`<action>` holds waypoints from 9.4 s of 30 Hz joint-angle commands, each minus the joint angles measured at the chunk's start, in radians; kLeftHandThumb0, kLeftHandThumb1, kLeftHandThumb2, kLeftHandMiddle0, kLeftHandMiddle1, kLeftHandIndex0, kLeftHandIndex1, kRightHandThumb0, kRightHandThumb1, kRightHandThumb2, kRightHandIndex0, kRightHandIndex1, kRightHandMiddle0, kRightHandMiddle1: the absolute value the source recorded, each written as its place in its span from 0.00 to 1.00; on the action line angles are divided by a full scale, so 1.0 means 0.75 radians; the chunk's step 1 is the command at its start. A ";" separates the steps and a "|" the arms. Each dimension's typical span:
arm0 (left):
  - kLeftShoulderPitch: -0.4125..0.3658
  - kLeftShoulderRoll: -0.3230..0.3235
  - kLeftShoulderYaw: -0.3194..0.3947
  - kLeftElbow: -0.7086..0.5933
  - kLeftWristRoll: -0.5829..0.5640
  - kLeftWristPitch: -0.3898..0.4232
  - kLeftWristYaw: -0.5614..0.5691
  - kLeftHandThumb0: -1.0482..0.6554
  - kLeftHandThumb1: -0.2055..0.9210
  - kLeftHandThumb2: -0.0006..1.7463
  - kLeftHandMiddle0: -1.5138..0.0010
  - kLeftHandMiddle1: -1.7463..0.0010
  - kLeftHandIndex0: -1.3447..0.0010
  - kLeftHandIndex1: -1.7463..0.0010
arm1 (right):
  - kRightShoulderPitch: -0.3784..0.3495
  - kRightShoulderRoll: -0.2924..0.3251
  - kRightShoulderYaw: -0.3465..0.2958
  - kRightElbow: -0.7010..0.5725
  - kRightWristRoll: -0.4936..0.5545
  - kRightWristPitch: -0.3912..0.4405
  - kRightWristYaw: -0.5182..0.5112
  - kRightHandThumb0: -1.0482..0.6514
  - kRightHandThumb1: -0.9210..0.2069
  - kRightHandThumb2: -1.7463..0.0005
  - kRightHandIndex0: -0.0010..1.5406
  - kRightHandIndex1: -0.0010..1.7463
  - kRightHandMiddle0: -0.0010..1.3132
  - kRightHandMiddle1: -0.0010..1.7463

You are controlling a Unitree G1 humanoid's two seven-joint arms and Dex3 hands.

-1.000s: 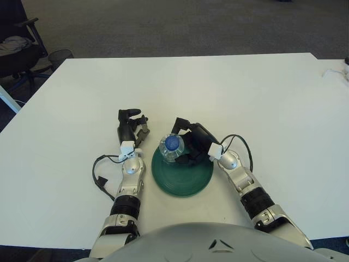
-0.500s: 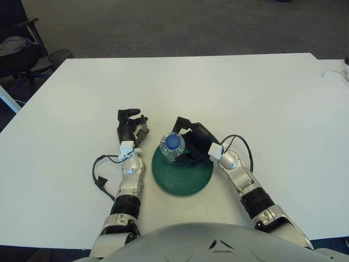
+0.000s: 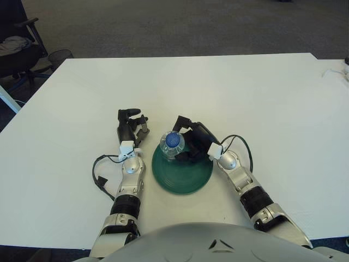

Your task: Put the bottle into the plate.

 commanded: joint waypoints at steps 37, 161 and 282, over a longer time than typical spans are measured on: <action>0.086 0.041 -0.001 0.101 0.008 0.027 -0.045 0.40 0.82 0.46 0.59 0.33 0.76 0.00 | -0.253 -0.295 -0.276 0.042 0.351 -0.240 0.351 0.21 0.18 0.72 0.77 1.00 0.69 1.00; 0.080 -0.002 -0.020 0.109 0.030 -0.004 0.023 0.40 0.86 0.43 0.59 0.33 0.79 0.00 | -0.257 -0.444 0.102 0.097 -0.651 -0.406 -0.326 0.00 0.00 0.62 0.00 0.00 0.00 0.01; 0.082 0.045 -0.030 0.106 0.014 0.028 -0.066 0.40 0.86 0.43 0.60 0.32 0.78 0.00 | -0.163 0.167 -0.671 0.830 0.759 -0.363 0.535 0.34 0.38 0.51 0.08 0.55 0.00 0.62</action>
